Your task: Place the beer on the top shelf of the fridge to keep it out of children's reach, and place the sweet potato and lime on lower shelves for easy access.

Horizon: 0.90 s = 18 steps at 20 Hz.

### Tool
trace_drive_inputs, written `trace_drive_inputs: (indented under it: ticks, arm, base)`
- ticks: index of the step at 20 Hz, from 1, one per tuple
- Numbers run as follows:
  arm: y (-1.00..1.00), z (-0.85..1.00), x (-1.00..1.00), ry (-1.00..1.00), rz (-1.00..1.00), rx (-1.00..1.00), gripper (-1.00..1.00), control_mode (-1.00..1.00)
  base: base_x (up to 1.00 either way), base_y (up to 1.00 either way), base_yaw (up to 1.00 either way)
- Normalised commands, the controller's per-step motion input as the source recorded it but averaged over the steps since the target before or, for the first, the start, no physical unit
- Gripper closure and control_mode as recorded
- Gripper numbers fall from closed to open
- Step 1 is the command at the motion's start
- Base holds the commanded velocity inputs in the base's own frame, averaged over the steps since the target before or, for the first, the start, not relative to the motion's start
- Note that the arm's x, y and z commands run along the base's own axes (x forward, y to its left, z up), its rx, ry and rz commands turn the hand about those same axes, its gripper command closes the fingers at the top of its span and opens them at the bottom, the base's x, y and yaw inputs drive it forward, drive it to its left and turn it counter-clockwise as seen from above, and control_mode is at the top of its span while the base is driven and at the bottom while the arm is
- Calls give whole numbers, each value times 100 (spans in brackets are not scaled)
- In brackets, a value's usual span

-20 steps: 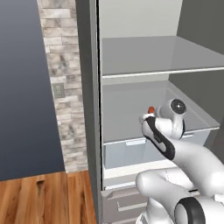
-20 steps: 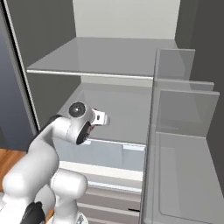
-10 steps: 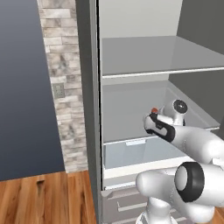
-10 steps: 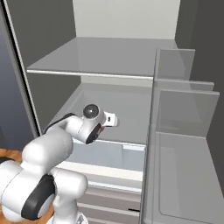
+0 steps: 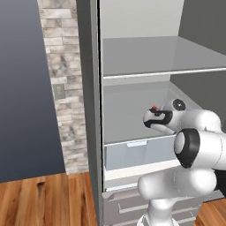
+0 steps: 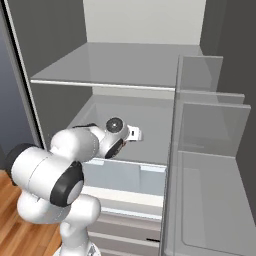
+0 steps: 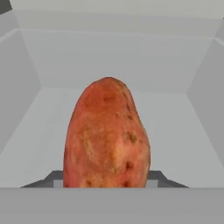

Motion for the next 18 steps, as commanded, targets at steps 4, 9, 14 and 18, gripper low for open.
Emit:
trace_drive_inputs:
  ticks: [4, 9, 14, 18]
  arm:
    - [-4, -19, 61, 0, 3, 0, 100, -100]
    - [-1, -32, 52, 0, 4, 0, -100, -100]
    - [0, -25, 20, -2, 6, 0, -100, -100]
    - [0, -4, -27, -9, 10, -7, -100, -100]
  base:
    - [0, 0, 0]
    - [0, 0, 0]
    - [0, 0, 0]
    - [0, 0, 0]
